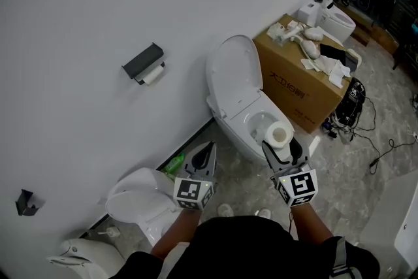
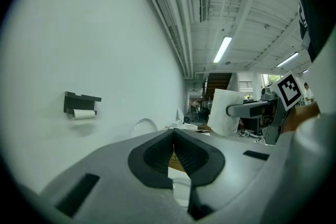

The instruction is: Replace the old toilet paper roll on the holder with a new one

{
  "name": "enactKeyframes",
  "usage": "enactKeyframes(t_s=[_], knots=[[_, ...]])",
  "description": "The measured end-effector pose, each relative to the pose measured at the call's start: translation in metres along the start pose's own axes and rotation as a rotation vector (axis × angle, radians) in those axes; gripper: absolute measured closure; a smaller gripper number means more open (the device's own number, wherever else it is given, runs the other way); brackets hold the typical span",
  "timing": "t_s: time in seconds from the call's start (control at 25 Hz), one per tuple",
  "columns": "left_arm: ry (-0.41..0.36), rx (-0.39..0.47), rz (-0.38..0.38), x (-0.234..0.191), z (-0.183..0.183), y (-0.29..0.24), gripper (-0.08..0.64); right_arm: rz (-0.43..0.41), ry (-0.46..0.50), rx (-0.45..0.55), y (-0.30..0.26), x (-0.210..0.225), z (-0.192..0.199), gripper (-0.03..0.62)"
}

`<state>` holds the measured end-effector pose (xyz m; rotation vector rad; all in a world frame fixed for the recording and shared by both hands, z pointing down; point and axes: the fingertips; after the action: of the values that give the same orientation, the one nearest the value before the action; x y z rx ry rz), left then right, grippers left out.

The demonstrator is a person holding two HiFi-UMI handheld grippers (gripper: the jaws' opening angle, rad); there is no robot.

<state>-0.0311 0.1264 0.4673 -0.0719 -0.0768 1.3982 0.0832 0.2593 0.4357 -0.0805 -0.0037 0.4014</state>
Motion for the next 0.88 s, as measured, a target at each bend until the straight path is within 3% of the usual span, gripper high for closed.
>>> enactKeyframes(t_s=[0.52,0.88], knots=[[0.031,-0.002,-0.093,-0.089,0.016,0.048,0.554,-0.116,0.047,0.007,-0.074,-0.089,-0.006,0.304],[0.045,-0.030,-0.180,-0.141,0.025,0.042,0.554,-0.216,0.088,-0.009,-0.138,-0.112,-0.005,0.304]])
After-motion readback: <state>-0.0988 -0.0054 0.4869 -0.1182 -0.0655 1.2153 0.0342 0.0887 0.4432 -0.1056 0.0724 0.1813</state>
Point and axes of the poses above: the fingertips, and each gripper's own axes: y backward along the fingers, x to its right, z out of its underside, and after that the axes turned 2 degrees about -y, right-handed
